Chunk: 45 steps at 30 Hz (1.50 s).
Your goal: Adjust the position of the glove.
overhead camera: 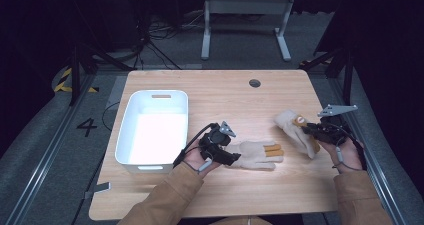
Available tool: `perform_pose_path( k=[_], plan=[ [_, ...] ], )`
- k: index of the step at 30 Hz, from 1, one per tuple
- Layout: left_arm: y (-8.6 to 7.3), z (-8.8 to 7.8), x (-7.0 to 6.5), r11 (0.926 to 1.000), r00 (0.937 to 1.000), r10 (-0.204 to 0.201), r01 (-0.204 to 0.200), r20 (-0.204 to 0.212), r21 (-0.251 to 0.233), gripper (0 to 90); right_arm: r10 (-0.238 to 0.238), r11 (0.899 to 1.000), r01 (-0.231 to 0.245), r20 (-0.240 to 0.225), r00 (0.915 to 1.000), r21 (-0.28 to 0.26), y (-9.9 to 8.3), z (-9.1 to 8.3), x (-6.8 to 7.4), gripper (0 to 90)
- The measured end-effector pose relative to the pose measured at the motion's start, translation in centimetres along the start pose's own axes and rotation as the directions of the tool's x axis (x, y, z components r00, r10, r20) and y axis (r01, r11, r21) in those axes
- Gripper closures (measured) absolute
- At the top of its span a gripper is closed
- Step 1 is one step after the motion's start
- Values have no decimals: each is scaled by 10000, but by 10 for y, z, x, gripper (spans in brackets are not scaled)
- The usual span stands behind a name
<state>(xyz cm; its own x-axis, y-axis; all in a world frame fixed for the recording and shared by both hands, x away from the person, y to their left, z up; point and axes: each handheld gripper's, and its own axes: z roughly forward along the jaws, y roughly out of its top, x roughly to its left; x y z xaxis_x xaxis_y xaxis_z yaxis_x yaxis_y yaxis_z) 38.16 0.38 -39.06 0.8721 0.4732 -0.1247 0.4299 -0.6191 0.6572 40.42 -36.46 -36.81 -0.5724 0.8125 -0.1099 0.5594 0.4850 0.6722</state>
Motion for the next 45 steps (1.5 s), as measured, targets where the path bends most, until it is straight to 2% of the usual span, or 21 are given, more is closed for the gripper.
perform_pose_path(
  k=[9, 10, 13, 17, 20, 23, 30, 34, 38, 44, 45],
  plan=[
    [-8, -8, 2, 9997, 9996, -216, 215, -190, -84, 394, -623, 9979, 610, -709, 9955, -198, 14, 4, 13, 782],
    [-9, -10, 3, 9996, 9994, -261, 259, -220, -113, 394, -763, 9969, 741, -908, 9929, -274, 18, 5, 16, 781],
    [-11, -11, 3, 9993, 9991, -342, 338, -262, -142, 394, -923, 9955, 896, -1038, 9903, -298, 22, 7, 19, 782],
    [-17, -16, 5, 9985, 9978, -519, 513, -408, -167, 394, -1376, 9901, 1322, -1426, 9802, -467, 31, 11, 28, 782],
    [-19, -18, 6, 9984, 9975, -544, 536, -447, -197, 394, -1539, 9877, 1480, -1540, 9760, -497, 35, 12, 33, 782],
    [-20, -18, 5, 9985, 9974, -532, 527, -480, -123, 394, -1853, 9822, 1763, -1794, 9662, -650, 39, 14, 41, 782],
    [-19, -16, 5, 9986, 9976, -518, 514, -467, -96, 394, -2174, 9756, 2046, -2205, 9508, -796, 43, 15, 53, 781],
    [-18, -13, 5, 9989, 9980, -466, 464, -425, -57, 394, -2445, 9694, 2309, -2462, 9378, -834, 43, 17, 63, 781],
    [-16, -11, 4, 9992, 9983, -407, 408, -405, 2, 394, -2879, 9577, 2759, -2702, 9188, -824, 43, 21, 75, 781],
    [-14, -9, 3, 9994, 9988, -332, 332, -354, -3, 394, -3181, 9479, 3075, -2932, 9016, -829, 42, 26, 85, 781],
    [-14, -8, 3, 9995, 9989, -318, 318, -357, 3, 394, -3181, 9479, 3075, -2932, 9016, -829, 42, 26, 85, 781]
  ],
)
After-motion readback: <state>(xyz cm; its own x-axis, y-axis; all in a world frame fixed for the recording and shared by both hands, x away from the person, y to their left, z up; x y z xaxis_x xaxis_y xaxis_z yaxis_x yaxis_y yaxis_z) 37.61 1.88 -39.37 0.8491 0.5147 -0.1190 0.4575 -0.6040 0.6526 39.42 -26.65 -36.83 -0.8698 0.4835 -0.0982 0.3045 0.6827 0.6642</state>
